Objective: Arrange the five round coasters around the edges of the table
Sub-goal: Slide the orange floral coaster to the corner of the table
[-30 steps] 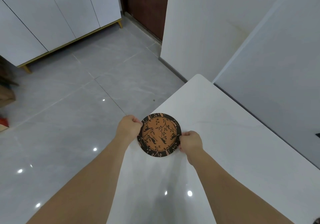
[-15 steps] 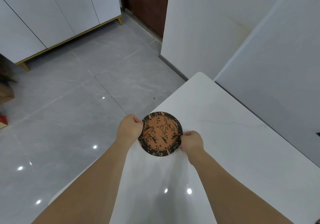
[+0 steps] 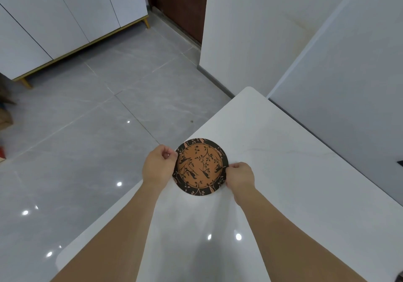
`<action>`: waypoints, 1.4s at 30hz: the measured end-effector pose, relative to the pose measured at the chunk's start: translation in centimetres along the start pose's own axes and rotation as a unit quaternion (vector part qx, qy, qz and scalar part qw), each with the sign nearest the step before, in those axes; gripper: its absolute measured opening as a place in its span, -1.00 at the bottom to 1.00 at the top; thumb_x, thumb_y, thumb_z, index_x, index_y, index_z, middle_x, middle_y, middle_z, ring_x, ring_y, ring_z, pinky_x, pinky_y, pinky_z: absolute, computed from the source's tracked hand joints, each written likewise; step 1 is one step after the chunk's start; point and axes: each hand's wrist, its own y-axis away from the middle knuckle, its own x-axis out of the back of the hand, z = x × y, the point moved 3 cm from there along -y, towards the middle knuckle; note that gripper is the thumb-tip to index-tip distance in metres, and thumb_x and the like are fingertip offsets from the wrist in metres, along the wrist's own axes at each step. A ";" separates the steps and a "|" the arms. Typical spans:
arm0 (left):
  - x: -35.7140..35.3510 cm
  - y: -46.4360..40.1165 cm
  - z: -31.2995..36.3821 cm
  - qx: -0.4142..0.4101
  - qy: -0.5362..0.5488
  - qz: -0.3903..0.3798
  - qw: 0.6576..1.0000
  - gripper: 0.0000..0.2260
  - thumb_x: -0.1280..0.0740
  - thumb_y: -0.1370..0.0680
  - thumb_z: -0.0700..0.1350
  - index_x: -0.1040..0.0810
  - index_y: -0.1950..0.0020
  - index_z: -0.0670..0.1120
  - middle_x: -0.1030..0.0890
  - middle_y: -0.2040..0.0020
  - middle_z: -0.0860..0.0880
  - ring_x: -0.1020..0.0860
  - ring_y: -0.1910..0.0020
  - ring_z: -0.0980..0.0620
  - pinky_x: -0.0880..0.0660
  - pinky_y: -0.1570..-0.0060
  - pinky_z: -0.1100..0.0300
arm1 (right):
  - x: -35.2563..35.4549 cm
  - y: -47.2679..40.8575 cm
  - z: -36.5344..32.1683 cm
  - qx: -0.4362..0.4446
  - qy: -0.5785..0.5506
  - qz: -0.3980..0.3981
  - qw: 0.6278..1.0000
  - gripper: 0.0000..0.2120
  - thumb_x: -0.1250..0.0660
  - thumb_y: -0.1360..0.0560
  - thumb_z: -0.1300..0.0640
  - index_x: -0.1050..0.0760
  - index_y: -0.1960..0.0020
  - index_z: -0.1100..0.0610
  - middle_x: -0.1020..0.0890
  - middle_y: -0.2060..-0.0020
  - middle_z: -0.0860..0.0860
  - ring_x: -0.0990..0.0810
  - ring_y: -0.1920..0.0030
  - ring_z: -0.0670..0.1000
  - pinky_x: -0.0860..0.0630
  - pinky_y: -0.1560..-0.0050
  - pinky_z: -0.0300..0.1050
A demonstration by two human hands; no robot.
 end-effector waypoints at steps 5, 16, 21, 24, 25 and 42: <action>-0.2 0.9 0.1 -0.077 -0.062 0.062 0.993 -0.91 -0.31 -0.53 -0.03 -0.49 0.17 0.03 -0.50 0.31 0.09 -0.49 0.33 0.10 -0.40 0.37 0.23 | 0.0 -0.3 0.1 0.022 0.032 -0.005 0.999 -0.78 -0.15 -0.50 0.27 -0.55 -0.04 0.22 -0.63 0.11 0.16 -0.55 0.18 0.11 -0.51 0.19 -0.09; -0.9 1.0 0.3 -0.153 -0.124 0.112 0.974 -0.90 -0.27 -0.54 -0.11 -0.47 0.19 -0.02 -0.51 0.30 0.04 -0.48 0.30 0.04 -0.45 0.30 0.14 | 0.0 -0.5 -0.1 0.096 0.138 -0.013 0.986 -0.84 -0.20 -0.53 0.15 -0.50 0.02 0.22 -0.60 0.17 0.10 -0.53 0.26 0.01 -0.40 0.37 -0.22; -0.9 0.9 0.3 -0.146 -0.122 0.112 0.975 -0.89 -0.27 -0.54 -0.07 -0.47 0.19 -0.01 -0.51 0.31 0.05 -0.49 0.30 0.05 -0.49 0.30 0.12 | 0.1 -0.4 -0.1 0.106 0.146 -0.008 0.984 -0.85 -0.21 -0.53 0.14 -0.49 0.03 0.20 -0.61 0.19 0.09 -0.56 0.25 0.02 -0.44 0.34 -0.18; -0.9 0.9 0.2 -0.145 -0.121 0.108 0.976 -0.89 -0.28 -0.54 -0.05 -0.46 0.19 0.00 -0.51 0.30 0.06 -0.49 0.30 0.05 -0.48 0.30 0.14 | 0.2 -0.3 -0.2 0.108 0.144 -0.002 0.984 -0.86 -0.25 -0.52 0.10 -0.50 0.05 0.17 -0.63 0.20 0.08 -0.61 0.20 0.05 -0.55 0.21 -0.09; -0.9 0.9 0.3 -0.145 -0.121 0.108 0.976 -0.89 -0.28 -0.54 -0.05 -0.46 0.19 0.00 -0.51 0.30 0.06 -0.49 0.29 0.06 -0.46 0.30 0.15 | 0.3 -0.3 -0.2 0.108 0.144 -0.001 0.984 -0.86 -0.25 -0.51 0.09 -0.50 0.06 0.16 -0.63 0.21 0.07 -0.62 0.20 0.06 -0.59 0.17 -0.04; -1.2 1.2 0.6 -0.169 -0.151 0.132 0.965 -0.88 -0.28 -0.54 -0.08 -0.51 0.00 -0.10 -0.55 0.12 -0.03 -0.52 0.19 -0.03 -0.52 0.16 0.03 | 0.6 0.4 -0.4 0.163 0.195 0.008 0.967 -0.84 -0.22 -0.50 0.06 -0.41 0.05 0.16 -0.59 0.17 0.10 -0.57 0.21 0.14 -0.50 0.23 -0.01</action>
